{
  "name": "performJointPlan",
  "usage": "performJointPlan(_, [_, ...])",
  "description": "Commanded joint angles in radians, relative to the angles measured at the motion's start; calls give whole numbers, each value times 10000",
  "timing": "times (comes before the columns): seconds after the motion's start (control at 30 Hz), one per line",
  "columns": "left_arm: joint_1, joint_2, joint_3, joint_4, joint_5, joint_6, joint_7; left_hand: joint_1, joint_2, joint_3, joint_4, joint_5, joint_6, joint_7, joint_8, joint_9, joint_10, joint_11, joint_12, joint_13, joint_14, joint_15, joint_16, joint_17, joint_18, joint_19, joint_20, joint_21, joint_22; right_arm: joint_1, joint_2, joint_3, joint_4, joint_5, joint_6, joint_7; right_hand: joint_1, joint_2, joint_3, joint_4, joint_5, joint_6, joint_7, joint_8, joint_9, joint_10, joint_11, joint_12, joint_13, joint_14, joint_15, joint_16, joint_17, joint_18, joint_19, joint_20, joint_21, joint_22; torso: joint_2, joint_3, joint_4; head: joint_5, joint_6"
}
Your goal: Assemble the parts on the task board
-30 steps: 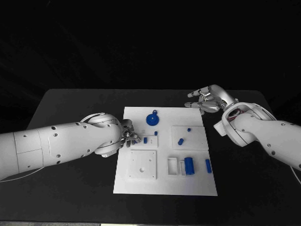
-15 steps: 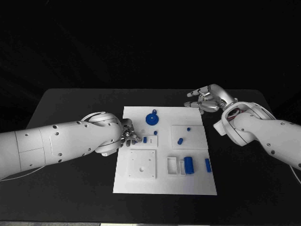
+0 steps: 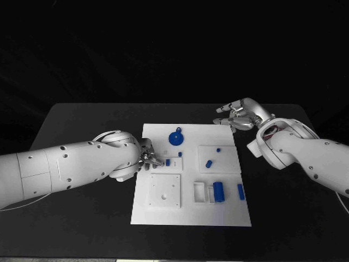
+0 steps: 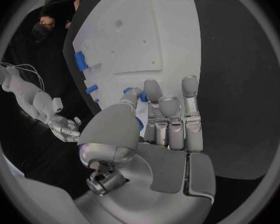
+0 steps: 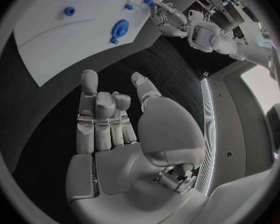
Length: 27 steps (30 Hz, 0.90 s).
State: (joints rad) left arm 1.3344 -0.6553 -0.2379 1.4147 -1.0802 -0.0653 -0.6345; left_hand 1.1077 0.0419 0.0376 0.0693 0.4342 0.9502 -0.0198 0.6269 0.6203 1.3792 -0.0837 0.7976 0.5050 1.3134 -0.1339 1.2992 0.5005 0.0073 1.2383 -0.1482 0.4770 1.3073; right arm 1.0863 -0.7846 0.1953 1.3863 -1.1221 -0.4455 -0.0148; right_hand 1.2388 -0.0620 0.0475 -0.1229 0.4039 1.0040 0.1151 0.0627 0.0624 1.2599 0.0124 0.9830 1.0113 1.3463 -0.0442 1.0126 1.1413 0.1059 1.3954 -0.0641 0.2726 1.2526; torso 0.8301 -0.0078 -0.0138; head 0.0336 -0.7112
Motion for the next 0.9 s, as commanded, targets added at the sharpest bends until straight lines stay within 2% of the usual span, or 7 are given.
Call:
performJointPlan(0.03, [-36,-15,-22,5,-78,-8,-106,26,-72,-16,84,-44,-76,-15,71,-43,-67,-17,27,-4,-12,17,-32,-15,-52,48,-13,-43,196,-2,-3,4,5,-17,127,43,-76,16,-11,-53,64,26,2,-6,6,26,-60,7,-3,-9,-52,9,3,57,60,-23,-62,17,-2,-2,0,-4,0])
performJointPlan(0.27, [-42,-99,-21,15,-140,-111,-120,-30,-259,-213,361,-119,-109,-12,250,-189,-89,-15,53,-29,-15,21,-32,-39,-50,57,-10,-61,196,-2,-12,4,-6,-17,118,44,-83,20,-19,-44,75,19,7,-4,6,32,-58,15,3,-6,-51,10,3,58,64,-22,-72,24,-3,-7,-4,-10,13])
performJointPlan(0.3, [-43,-112,-21,14,-177,-139,-130,-43,-324,-265,419,-249,-100,-6,263,-202,-90,-14,52,-34,-19,24,-34,-42,-50,53,-7,-66,195,-2,-12,4,-8,-17,112,47,-83,20,-19,-44,75,19,7,-4,6,32,-58,15,3,-6,-51,10,3,58,64,-22,-72,24,-2,-9,-5,-10,17])
performJointPlan(0.4, [-44,-153,-21,8,-272,-223,-157,-212,-551,-440,629,-1713,-63,36,318,-209,-82,15,47,-46,-18,43,-45,-53,-43,55,6,-78,191,-3,-13,4,-13,-16,101,52,-91,20,-25,-35,68,13,7,-5,6,12,-56,-15,-23,-14,-50,-6,-8,57,62,-20,-81,26,-6,-8,-4,-16,26])
performJointPlan(0.63, [-45,-248,-19,51,-286,-249,-150,-127,-1722,311,1877,-2238,-67,91,359,-369,-97,51,34,-91,-43,77,-70,-93,-20,54,43,-159,195,-3,-9,4,-33,-14,79,43,-101,-6,-51,-9,81,-69,16,-9,4,-33,-47,-76,-75,-48,-42,-58,-44,55,50,-13,-110,23,-6,-6,2,-15,30])
performJointPlan(0.73, [-46,-281,-18,77,-190,-253,-127,-118,-2016,288,2128,-3011,-111,111,340,-414,-116,65,38,-95,-55,85,-73,-101,-19,50,49,-176,193,-3,-5,4,-45,-12,71,37,-96,-20,-67,19,118,-164,24,-9,1,-70,-41,-129,-122,-76,-34,-99,-72,53,36,-6,-139,13,-8,-9,-2,-13,44])
performJointPlan(0.9, [-46,-353,-17,123,-29,-293,-87,-240,-2238,150,2187,-3368,-209,153,251,-507,-153,86,51,-92,-74,104,-72,-108,-9,43,67,-195,194,-4,-4,4,-61,-9,64,34,-73,-37,-93,52,138,-264,33,-13,-3,-82,-35,-151,-151,-90,-30,-121,-90,55,40,-1,-166,5,-6,-7,1,-15,48])
